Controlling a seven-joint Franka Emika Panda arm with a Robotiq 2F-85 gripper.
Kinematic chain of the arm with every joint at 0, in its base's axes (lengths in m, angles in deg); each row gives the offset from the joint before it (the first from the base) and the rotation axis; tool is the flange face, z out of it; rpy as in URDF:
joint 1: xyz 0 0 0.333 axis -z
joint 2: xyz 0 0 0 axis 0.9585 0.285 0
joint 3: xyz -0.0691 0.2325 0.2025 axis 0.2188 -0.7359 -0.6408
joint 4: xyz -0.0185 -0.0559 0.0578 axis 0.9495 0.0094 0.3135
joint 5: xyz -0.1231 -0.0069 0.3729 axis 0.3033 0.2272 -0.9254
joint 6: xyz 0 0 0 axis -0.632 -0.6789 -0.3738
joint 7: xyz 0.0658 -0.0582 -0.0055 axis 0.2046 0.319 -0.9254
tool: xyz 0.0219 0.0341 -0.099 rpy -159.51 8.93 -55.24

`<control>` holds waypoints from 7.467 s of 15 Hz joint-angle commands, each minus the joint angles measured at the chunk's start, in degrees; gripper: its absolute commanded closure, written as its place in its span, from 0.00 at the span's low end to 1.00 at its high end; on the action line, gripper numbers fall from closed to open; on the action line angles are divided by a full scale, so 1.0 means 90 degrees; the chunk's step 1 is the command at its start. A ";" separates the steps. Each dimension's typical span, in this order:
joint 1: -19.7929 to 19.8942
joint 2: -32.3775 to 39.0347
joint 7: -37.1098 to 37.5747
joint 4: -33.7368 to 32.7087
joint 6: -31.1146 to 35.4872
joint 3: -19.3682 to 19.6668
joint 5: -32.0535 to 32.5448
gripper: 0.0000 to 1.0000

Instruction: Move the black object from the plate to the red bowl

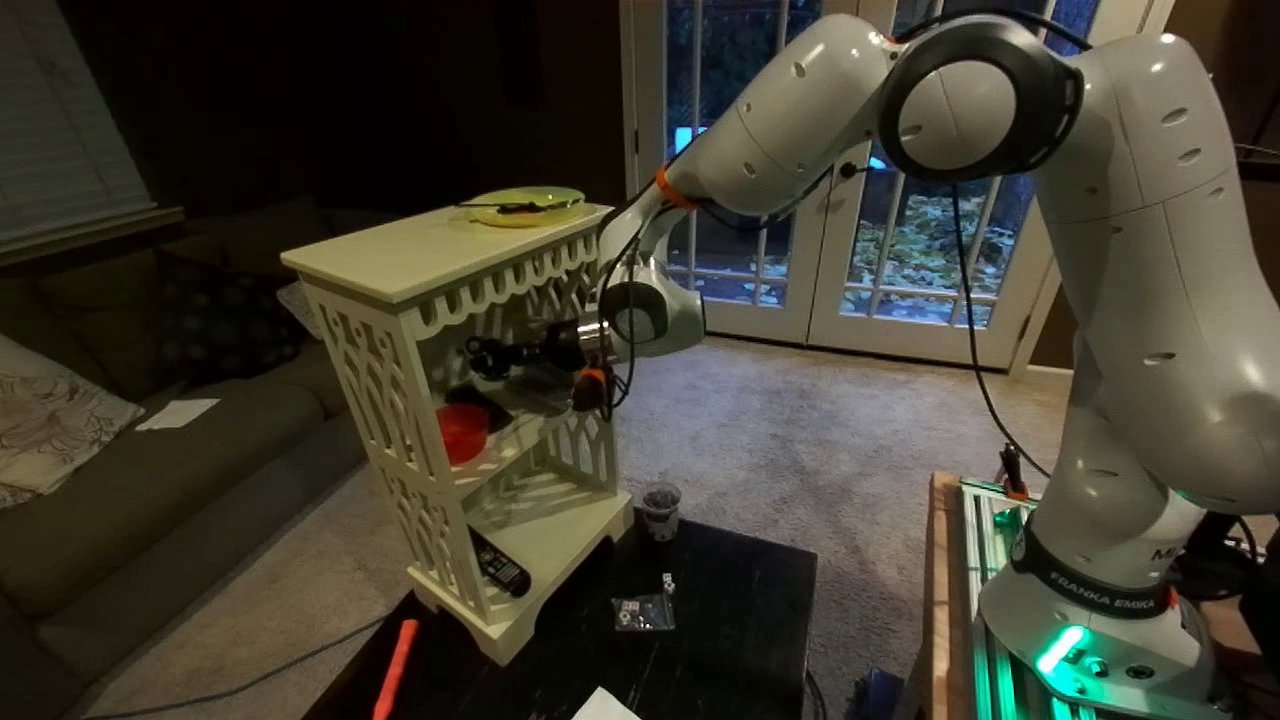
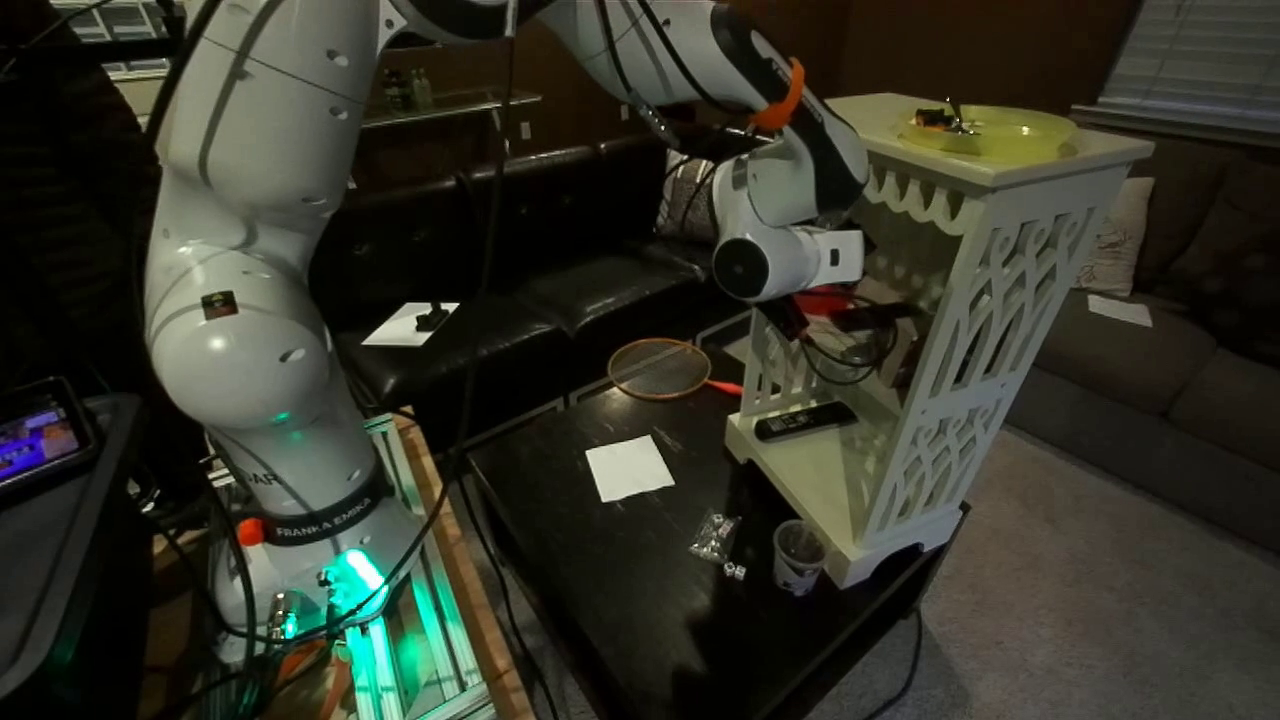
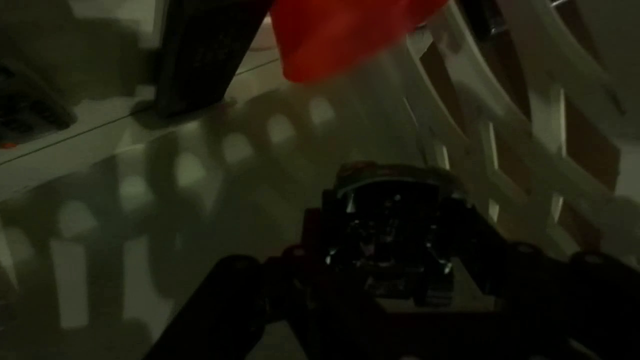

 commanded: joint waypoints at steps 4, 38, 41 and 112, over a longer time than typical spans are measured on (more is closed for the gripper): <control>-0.0165 -0.0119 -0.1553 0.0066 -0.0096 0.0131 0.0010 0.58; -0.0457 0.0450 -0.2466 -0.0451 0.0449 -0.0226 0.0065 0.58; -0.0477 0.0594 -0.2465 -0.0645 0.0502 -0.0227 0.0062 0.58; 0.1003 -0.4255 -0.0293 0.4347 0.0894 -0.0405 0.3304 0.00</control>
